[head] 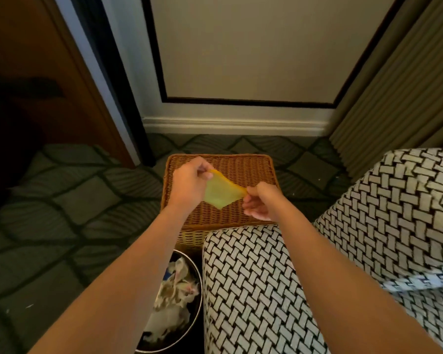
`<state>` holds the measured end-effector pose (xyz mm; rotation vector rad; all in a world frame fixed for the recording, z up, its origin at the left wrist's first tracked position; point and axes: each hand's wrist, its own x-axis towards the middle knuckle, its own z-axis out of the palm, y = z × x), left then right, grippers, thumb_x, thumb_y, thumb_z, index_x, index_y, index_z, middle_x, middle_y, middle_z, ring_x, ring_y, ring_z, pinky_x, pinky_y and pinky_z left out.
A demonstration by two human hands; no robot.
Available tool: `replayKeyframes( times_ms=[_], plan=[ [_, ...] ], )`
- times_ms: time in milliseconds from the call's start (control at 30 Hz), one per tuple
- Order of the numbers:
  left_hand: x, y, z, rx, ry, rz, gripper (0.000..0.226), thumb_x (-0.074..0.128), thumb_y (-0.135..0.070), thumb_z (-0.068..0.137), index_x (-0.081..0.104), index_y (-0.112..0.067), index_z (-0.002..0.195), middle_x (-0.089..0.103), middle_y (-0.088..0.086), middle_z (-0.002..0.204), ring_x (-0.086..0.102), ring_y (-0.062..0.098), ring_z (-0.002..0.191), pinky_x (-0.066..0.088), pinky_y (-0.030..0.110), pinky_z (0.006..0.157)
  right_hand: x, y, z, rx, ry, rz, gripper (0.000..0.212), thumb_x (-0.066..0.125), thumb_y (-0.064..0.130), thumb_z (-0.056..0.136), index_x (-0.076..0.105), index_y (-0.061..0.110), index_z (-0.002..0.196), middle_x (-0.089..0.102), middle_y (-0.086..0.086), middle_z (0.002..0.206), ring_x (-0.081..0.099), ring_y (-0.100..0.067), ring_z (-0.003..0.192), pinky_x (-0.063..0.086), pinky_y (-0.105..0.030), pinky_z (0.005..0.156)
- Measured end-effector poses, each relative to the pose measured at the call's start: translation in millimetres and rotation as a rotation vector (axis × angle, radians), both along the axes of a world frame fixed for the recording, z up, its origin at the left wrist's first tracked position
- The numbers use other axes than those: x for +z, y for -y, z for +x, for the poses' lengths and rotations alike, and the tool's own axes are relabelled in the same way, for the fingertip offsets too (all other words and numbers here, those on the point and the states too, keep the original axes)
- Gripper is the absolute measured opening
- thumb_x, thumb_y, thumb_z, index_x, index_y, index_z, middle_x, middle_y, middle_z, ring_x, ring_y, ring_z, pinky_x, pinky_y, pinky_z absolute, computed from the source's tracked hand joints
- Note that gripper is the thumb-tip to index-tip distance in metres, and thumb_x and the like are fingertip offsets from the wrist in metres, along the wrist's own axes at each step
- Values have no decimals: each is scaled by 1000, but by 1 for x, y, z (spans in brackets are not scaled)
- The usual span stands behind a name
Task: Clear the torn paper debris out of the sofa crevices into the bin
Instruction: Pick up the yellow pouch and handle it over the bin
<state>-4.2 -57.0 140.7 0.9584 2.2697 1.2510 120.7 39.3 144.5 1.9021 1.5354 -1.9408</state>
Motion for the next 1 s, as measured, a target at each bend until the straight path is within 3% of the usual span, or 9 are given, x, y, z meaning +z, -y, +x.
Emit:
replayKeyframes(
  times_ms=[233, 333, 400, 467, 600, 667, 767, 867, 1000],
  plan=[
    [-40, -14, 11, 74, 133, -2, 9, 57, -7, 89, 63, -12, 92, 58, 3, 101, 49, 16, 97, 36, 25, 83, -40, -31, 2, 15, 132, 64, 34, 46, 21, 95, 59, 3, 69, 64, -10, 76, 62, -21, 64, 51, -27, 52],
    [-55, -24, 15, 40, 29, -80, 13, 59, -11, 88, 66, -12, 99, 50, 5, 110, 43, 22, 110, 35, 30, 96, -53, -39, 5, 48, 153, 117, 32, 45, 24, 96, 61, 1, 80, 69, -17, 93, 64, -24, 64, 53, -29, 54],
    [-61, -30, 19, -7, 78, -68, 15, 56, -10, 90, 65, -11, 101, 43, 3, 107, 40, 21, 108, 35, 18, 91, -62, -39, 6, -33, -3, 0, 30, 40, 24, 99, 54, 1, 111, 64, -24, 107, 66, -28, 73, 54, -32, 56],
    [-66, -34, 22, -58, 196, 8, 11, 50, -5, 92, 60, -10, 93, 47, 5, 104, 42, 20, 100, 36, 20, 78, -73, -38, 9, -182, -256, -206, 42, 36, 30, 100, 39, 3, 132, 56, -30, 119, 62, -35, 98, 52, -36, 67],
    [-76, -30, 14, -118, 290, 94, 25, 46, 1, 92, 53, -18, 77, 50, -1, 88, 43, 22, 94, 38, 34, 82, -89, -38, 12, -401, -570, -359, 47, 42, 35, 97, 39, 6, 134, 48, -33, 125, 55, -40, 111, 50, -42, 79],
    [-80, -25, 12, -180, 232, 76, 25, 46, 2, 92, 54, -18, 79, 50, -7, 85, 44, 18, 94, 37, 30, 82, -93, -41, 13, -361, -588, -322, 40, 46, 35, 95, 44, 7, 123, 54, -29, 117, 60, -35, 97, 53, -41, 72],
    [-81, -23, 9, -298, 38, -45, 14, 50, -8, 93, 53, -21, 88, 51, -13, 85, 47, 7, 86, 36, 20, 75, -98, -42, 11, -225, -478, -123, 6, 49, 8, 92, 55, 6, 93, 58, -24, 118, 63, -25, 83, 54, -33, 68],
    [-81, -24, 14, -379, -124, -222, 11, 59, -19, 89, 50, -22, 95, 53, -10, 97, 47, 4, 89, 36, 18, 77, -104, -41, 8, -173, -408, 65, 21, 46, -6, 89, 57, 10, 84, 54, -16, 124, 57, -21, 94, 51, -29, 73],
    [-90, -23, 16, -452, -309, -359, 25, 60, -9, 86, 48, -12, 107, 46, 3, 120, 47, 16, 106, 39, 25, 88, -107, -42, 7, -41, -333, 177, 27, 46, -6, 89, 63, 13, 98, 46, -7, 133, 48, -19, 103, 51, -30, 81]
  ],
)
